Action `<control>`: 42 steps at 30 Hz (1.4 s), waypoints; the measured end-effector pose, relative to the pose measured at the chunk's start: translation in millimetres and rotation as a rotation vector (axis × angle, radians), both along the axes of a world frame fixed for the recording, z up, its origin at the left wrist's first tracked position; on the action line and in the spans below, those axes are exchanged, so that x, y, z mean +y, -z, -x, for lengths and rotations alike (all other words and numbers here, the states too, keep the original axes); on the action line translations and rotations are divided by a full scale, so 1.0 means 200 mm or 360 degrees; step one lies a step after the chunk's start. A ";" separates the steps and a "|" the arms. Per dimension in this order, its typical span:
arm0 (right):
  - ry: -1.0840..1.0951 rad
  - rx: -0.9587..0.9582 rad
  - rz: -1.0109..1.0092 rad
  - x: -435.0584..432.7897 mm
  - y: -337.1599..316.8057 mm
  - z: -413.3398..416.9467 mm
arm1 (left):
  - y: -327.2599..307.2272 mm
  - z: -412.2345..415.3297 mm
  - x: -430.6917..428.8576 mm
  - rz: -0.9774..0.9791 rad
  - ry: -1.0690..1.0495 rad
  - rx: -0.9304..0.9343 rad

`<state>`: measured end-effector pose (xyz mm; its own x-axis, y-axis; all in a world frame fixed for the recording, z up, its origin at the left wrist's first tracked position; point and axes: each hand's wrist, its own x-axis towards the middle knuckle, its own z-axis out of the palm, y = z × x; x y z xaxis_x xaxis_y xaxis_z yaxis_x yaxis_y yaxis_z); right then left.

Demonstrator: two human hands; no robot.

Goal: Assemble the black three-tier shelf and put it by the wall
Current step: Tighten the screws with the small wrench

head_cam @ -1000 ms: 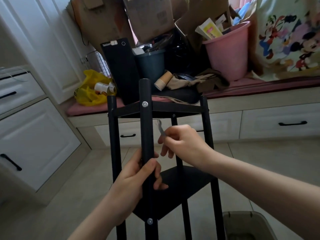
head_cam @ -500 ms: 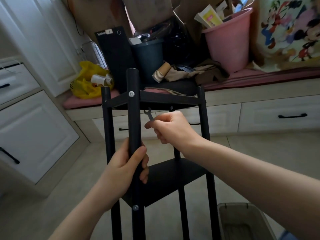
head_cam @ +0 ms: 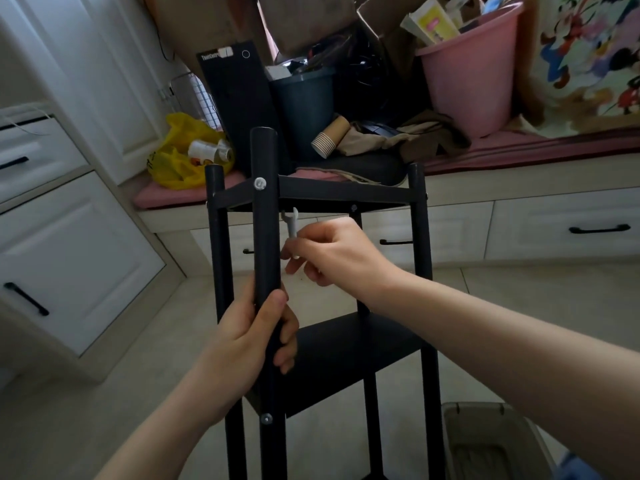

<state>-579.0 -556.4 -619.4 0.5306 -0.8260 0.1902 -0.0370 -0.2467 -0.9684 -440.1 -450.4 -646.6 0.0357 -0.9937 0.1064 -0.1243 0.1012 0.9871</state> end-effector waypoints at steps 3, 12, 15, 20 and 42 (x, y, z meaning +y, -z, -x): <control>0.0052 -0.0003 0.0037 0.01 -0.02 -0.01 | 0.00 0.00 0.01 -0.0005 0.0024 0.0010; 0.0180 -0.0152 0.0107 0.03 -0.03 -0.01 | 0.02 -0.03 0.02 0.0021 0.0001 -0.0045; 0.0177 -0.0177 0.0165 0.02 -0.03 0.01 | 0.02 -0.06 0.03 0.0000 0.0039 -0.0013; 0.0111 -0.0161 0.0232 0.03 -0.03 -0.01 | 0.02 -0.09 0.04 -0.0004 0.0091 -0.0009; 0.0351 -0.0151 0.0540 0.05 -0.03 -0.06 | 0.02 -0.12 0.03 -0.0058 0.0202 0.0012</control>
<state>-566.4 -545.7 -614.0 0.3151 -0.7997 0.5110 -0.0389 -0.5488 -0.8350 -416.6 -443.8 -651.0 -0.0898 -0.9935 0.0701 -0.1055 0.0794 0.9912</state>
